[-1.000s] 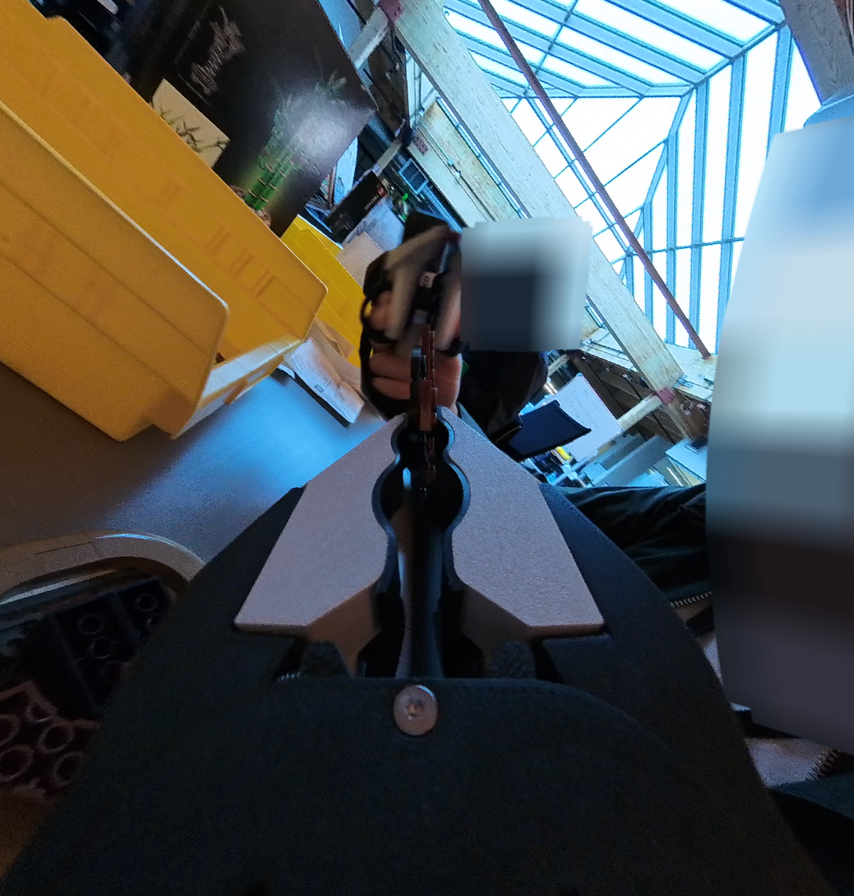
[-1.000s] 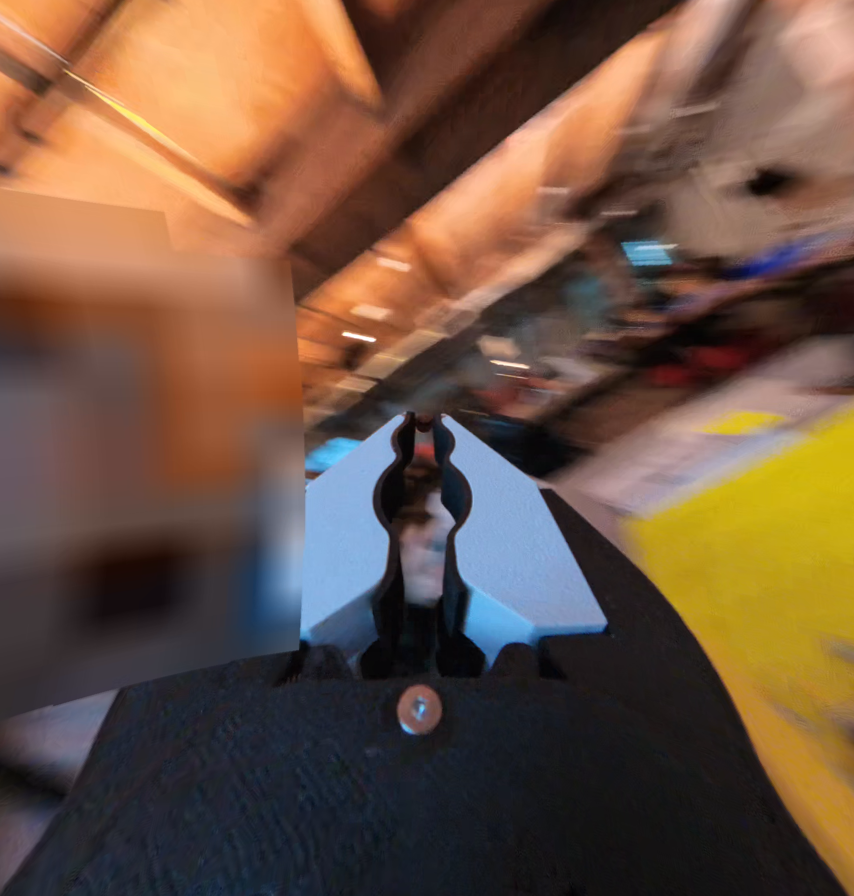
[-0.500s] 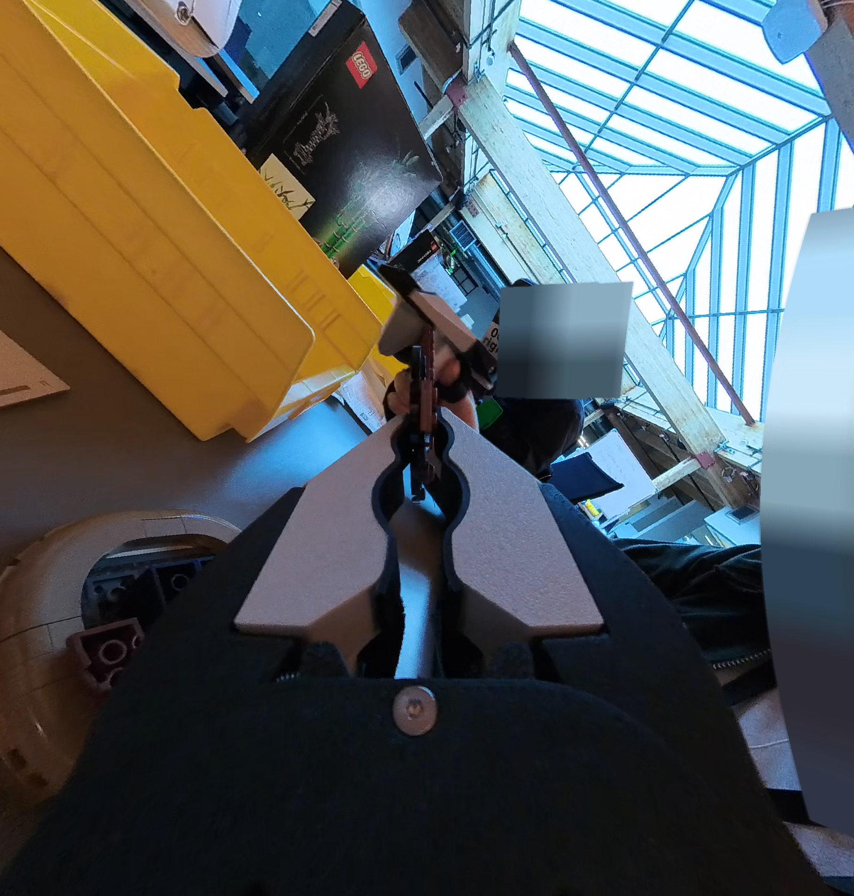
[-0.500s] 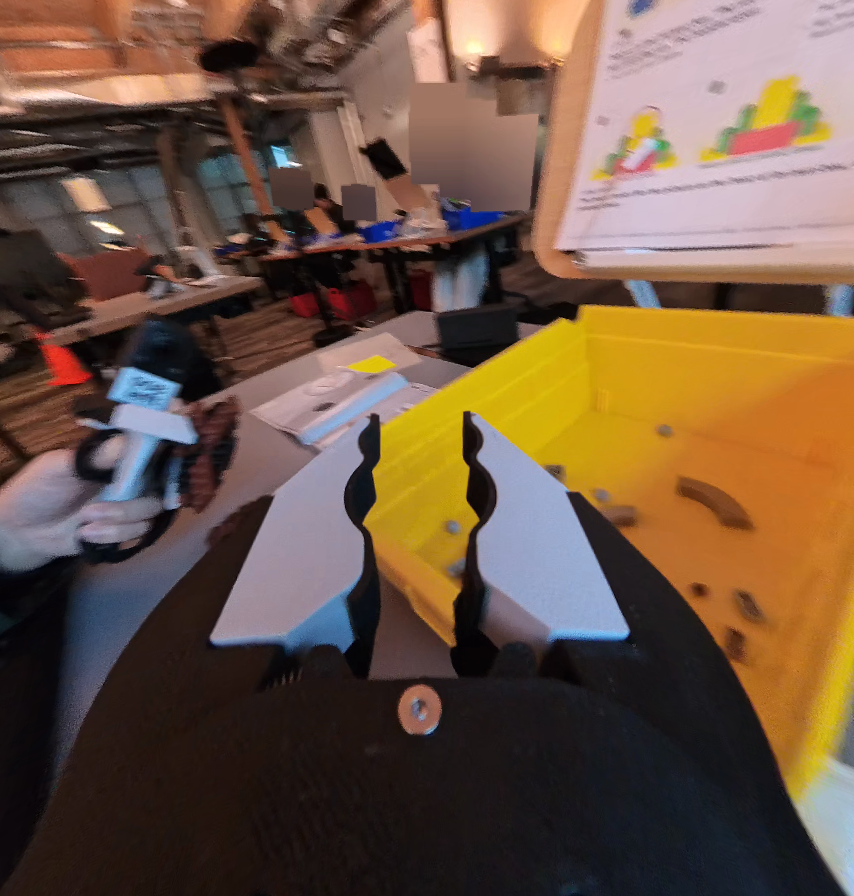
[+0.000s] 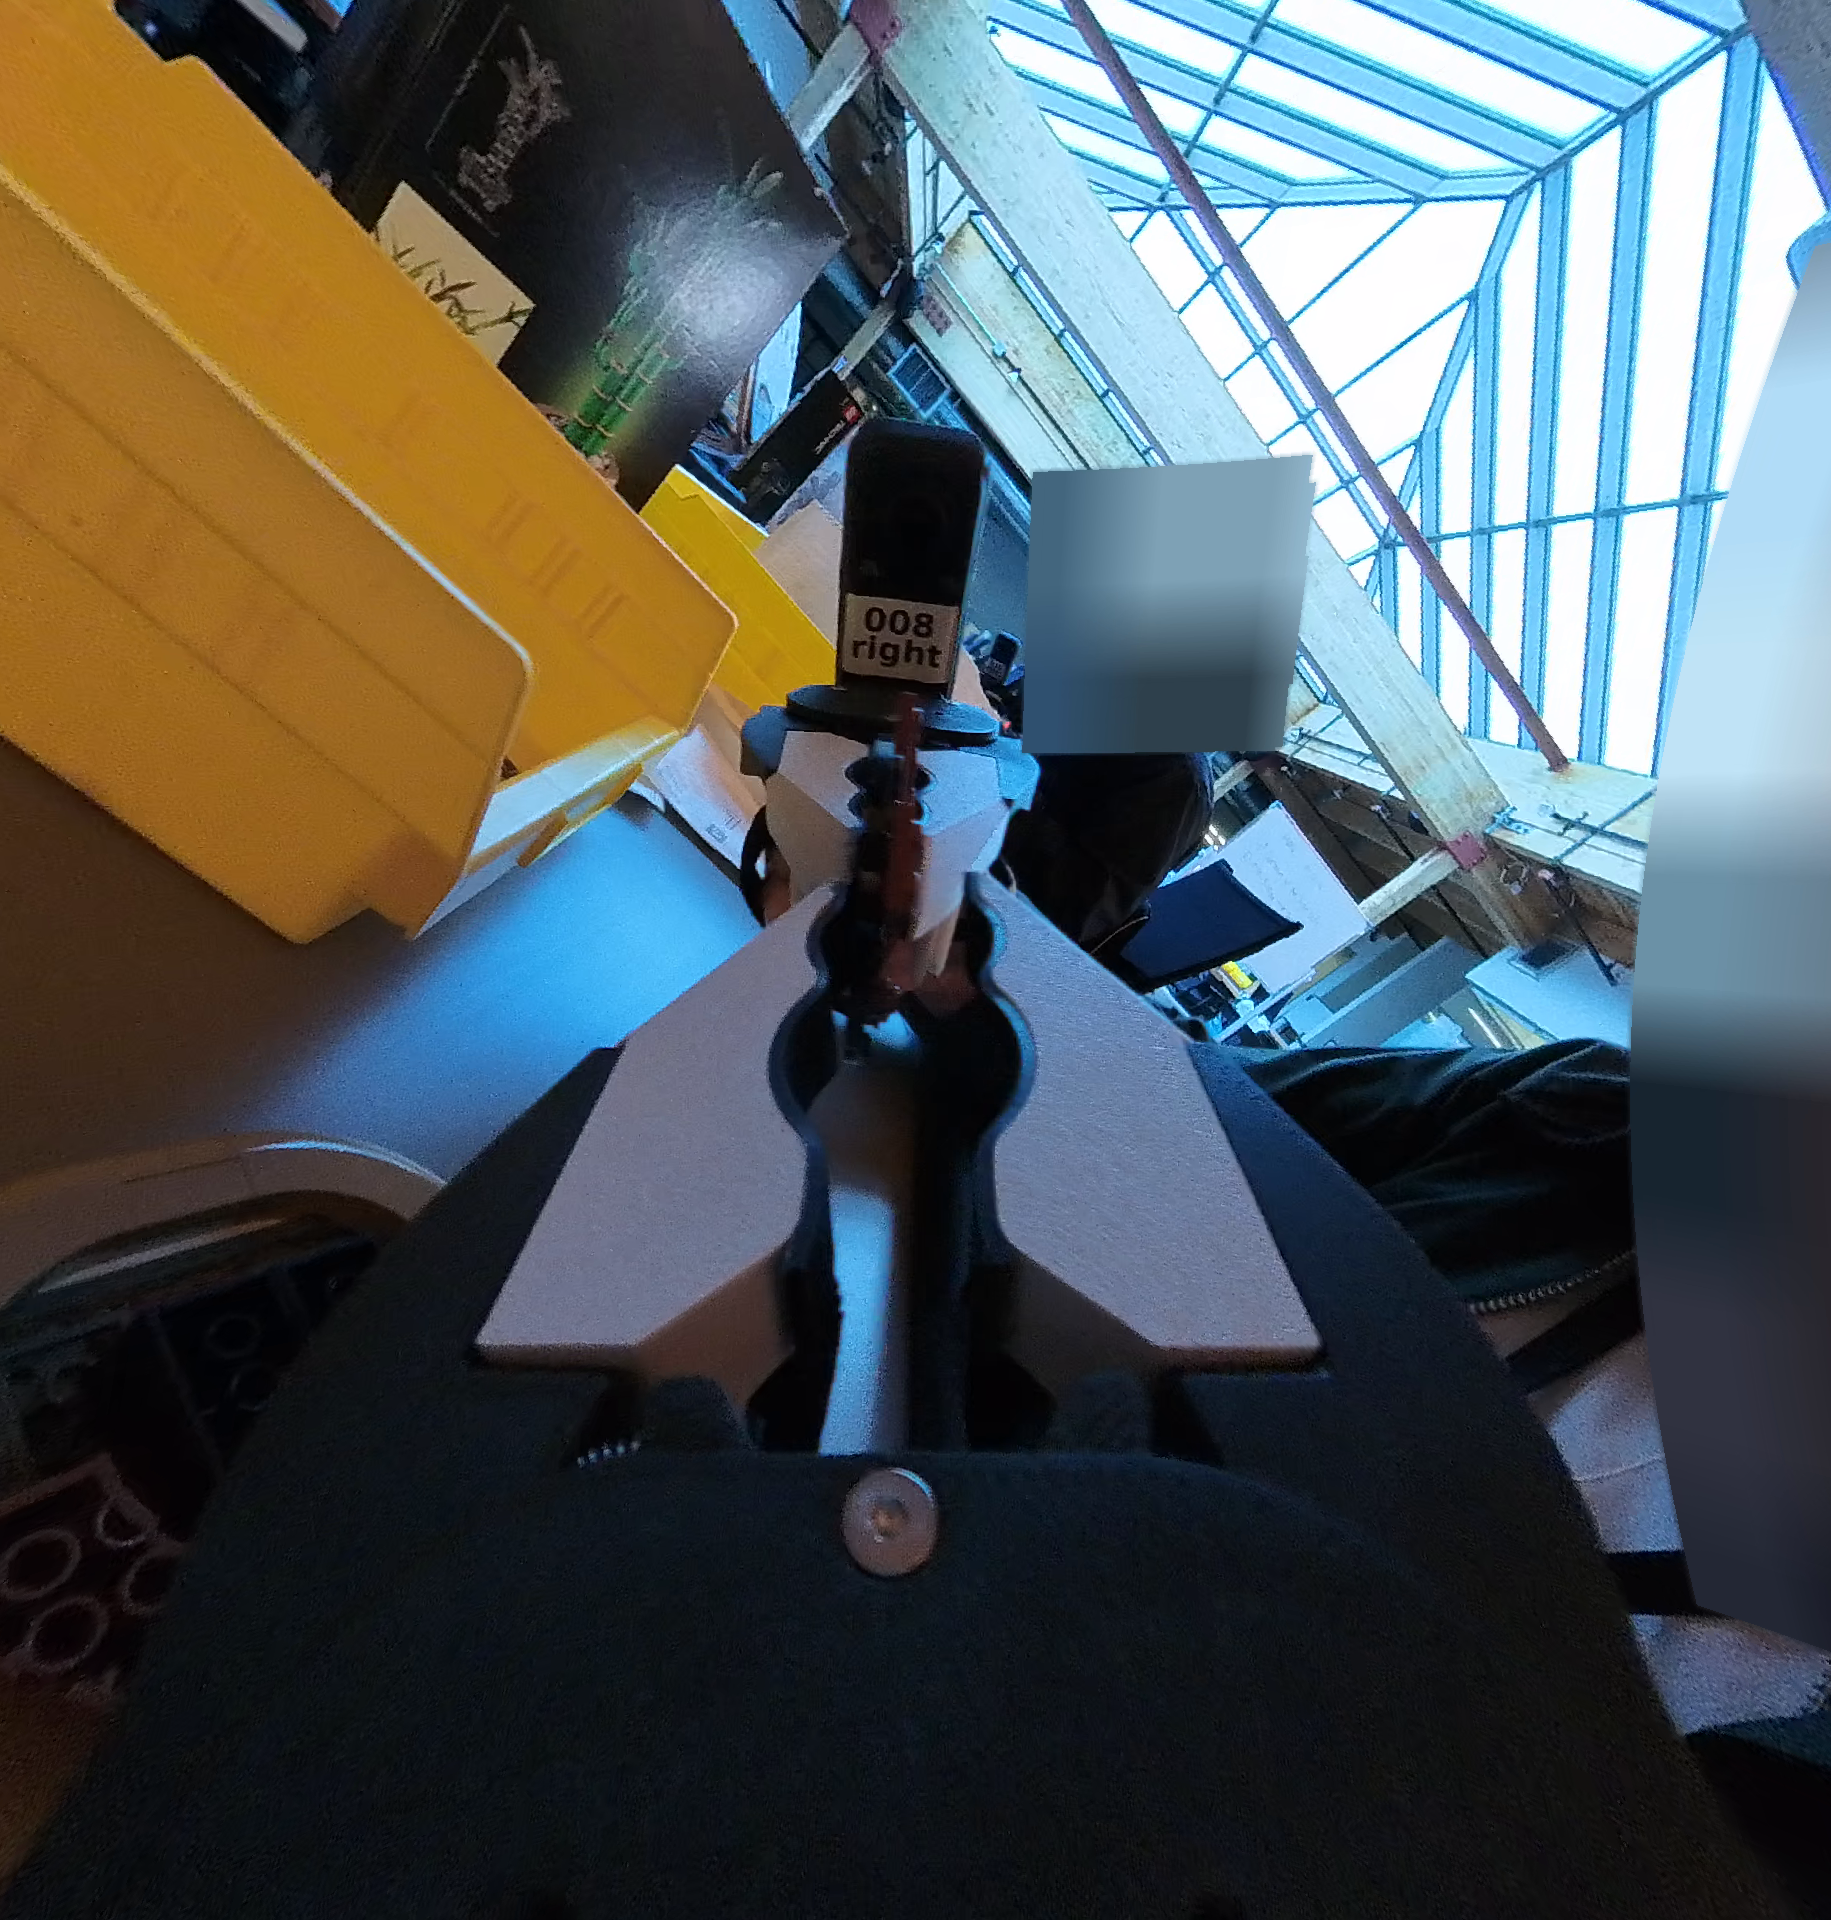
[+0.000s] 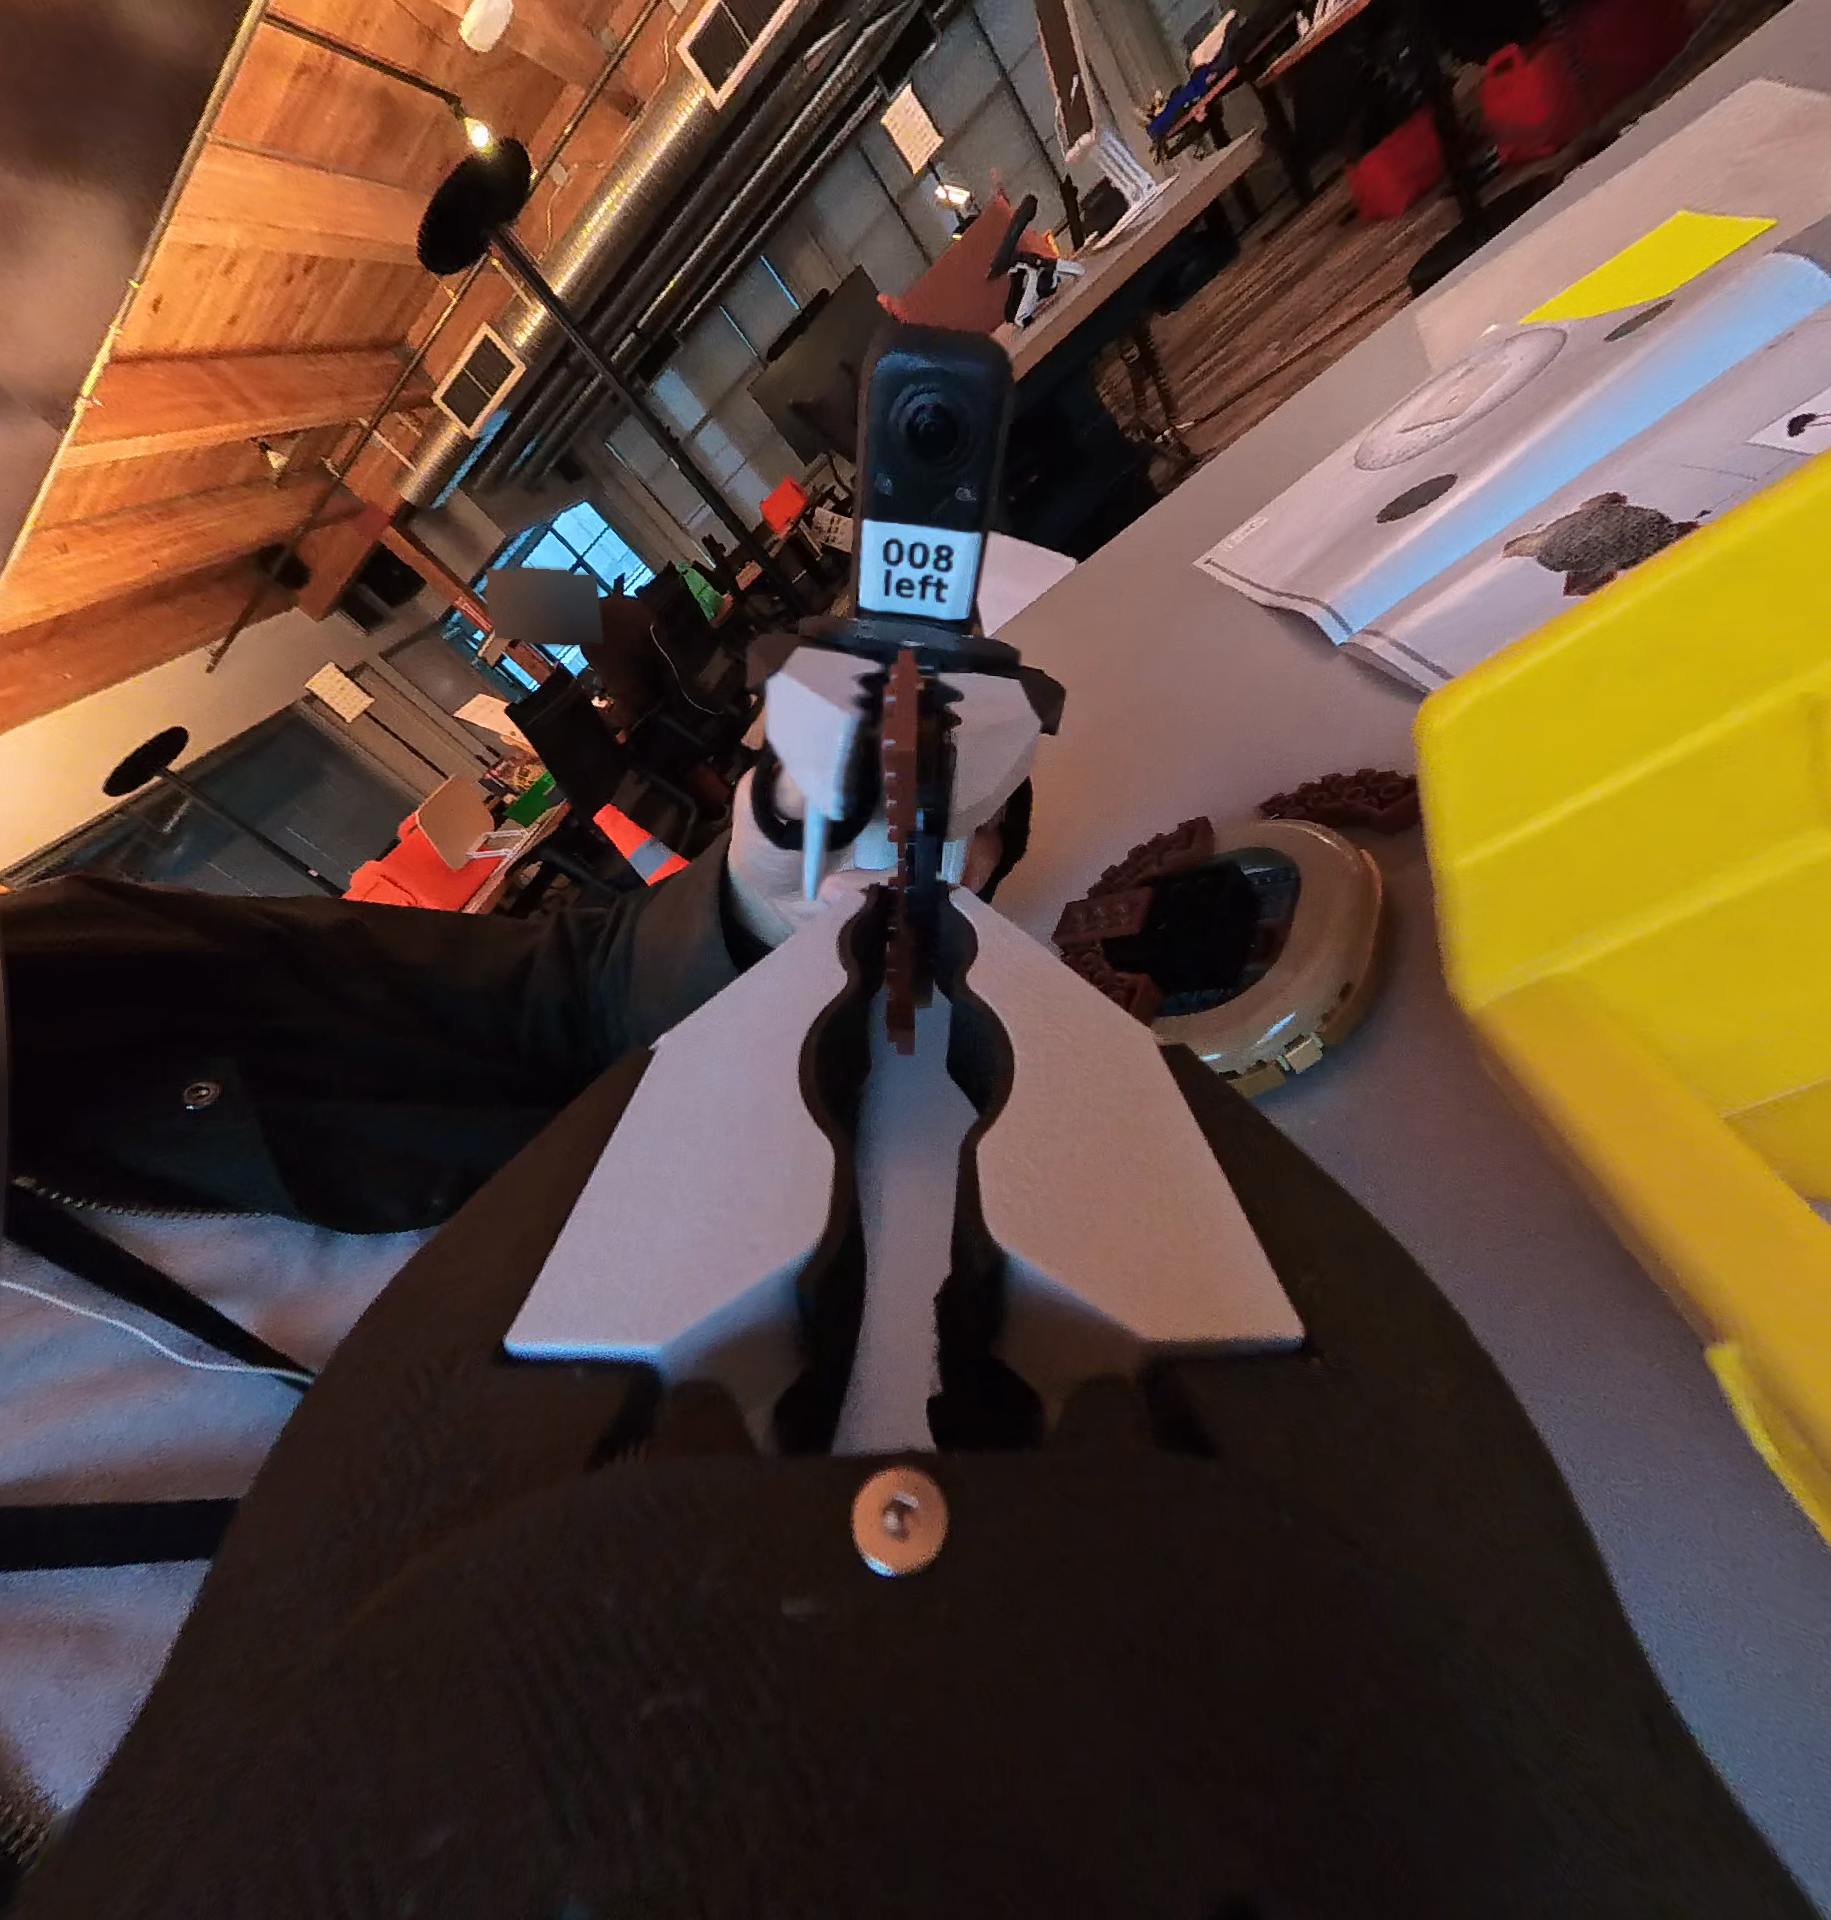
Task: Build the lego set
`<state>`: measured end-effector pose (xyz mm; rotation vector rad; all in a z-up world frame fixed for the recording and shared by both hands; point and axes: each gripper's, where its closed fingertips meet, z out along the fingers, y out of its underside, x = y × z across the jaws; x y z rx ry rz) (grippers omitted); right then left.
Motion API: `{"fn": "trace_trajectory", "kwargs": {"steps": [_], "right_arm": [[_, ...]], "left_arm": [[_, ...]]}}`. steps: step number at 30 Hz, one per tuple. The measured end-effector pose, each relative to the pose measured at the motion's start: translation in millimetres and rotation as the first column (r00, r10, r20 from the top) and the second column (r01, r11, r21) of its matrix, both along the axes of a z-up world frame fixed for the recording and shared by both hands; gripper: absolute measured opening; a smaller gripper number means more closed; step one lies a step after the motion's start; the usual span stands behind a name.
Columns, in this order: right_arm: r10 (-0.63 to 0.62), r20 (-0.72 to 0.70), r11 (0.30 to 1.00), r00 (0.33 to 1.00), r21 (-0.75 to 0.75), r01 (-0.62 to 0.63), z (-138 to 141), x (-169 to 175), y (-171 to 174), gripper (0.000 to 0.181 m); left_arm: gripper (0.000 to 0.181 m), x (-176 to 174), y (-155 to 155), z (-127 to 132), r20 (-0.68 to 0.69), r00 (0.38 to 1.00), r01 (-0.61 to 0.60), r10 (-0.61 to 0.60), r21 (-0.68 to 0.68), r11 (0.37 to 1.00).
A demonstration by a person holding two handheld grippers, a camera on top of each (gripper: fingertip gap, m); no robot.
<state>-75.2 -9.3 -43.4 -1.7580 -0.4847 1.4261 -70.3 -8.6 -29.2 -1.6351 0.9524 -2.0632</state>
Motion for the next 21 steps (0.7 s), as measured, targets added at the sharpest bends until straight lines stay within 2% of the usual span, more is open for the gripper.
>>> {"fn": "trace_trajectory", "kwargs": {"steps": [2, 6, 7, 9, 10, 12, 14, 15, 17, 19, 21], "right_arm": [[0.009, 0.009, 1.0, 1.0, -0.026, -0.009, -2.1, 4.6, -1.3, 0.005], [0.108, 0.065, 0.99, 0.992, -0.094, -0.102, -15.4, 3.5, -15.0, 0.005], [0.112, 0.081, 0.99, 0.99, -0.096, -0.104, -17.7, 3.0, -15.6, 0.005], [0.136, 0.085, 0.987, 0.987, -0.098, -0.127, -18.2, 0.6, -18.7, 0.005], [0.149, 0.069, 0.986, 0.986, -0.086, -0.143, -14.4, -0.2, -20.7, 0.005], [0.073, 0.003, 0.997, 0.997, -0.017, -0.073, 1.7, 6.5, -11.3, 0.005], [0.0, -0.127, 1.0, 0.992, 0.023, 0.003, 25.1, 16.1, -2.3, 0.005], [-0.02, -0.145, 0.999, 0.989, 0.037, 0.026, 28.0, 19.1, 0.1, 0.005], [-0.092, -0.119, 0.991, 0.989, 0.087, 0.102, 25.9, 25.4, 7.4, 0.009], [-0.161, -0.105, 0.979, 0.981, 0.109, 0.173, 25.3, 31.5, 14.9, 0.028], [-0.16, -0.114, 0.981, 0.981, 0.093, 0.171, 24.4, 29.0, 16.2, 0.032]], "left_arm": [[0.028, -0.6, -1.2, 3.2, 0.009, 1.0, -0.001, 0.0, 0.03, 1.0], [0.034, 2.1, -4.6, -2.7, -0.031, 0.999, -0.01, 0.013, 0.122, 0.993], [0.032, 3.6, -7.7, -6.1, -0.049, 0.999, 0.001, 0.007, 0.153, 0.988], [0.007, 6.0, -17.8, -17.7, -0.112, 0.993, 0.049, -0.023, 0.238, 0.97], [0.006, 6.4, -20.4, -17.8, -0.115, 0.993, 0.055, -0.024, 0.272, 0.961], [0.006, 6.2, -18.7, -11.6, -0.081, 0.997, 0.021, 0.004, 0.295, 0.955], [0.006, 6.9, -21.4, -10.8, -0.076, 0.997, 0.038, -0.018, 0.265, 0.964], [0.006, 7.2, -19.6, -11.1, -0.074, 0.997, 0.032, -0.014, 0.239, 0.97], [0.006, 5.2, -11.6, -11.2, -0.065, 0.998, 0.009, 0.002, 0.172, 0.985], [0.006, 0.6, 1.1, -0.6, 0.002, 0.999, -0.035, 0.035, 0.062, 0.997], [0.006, -4.4, 12.4, 6.5, 0.045, 0.996, -0.082, 0.081, 0.011, 0.997]]}}
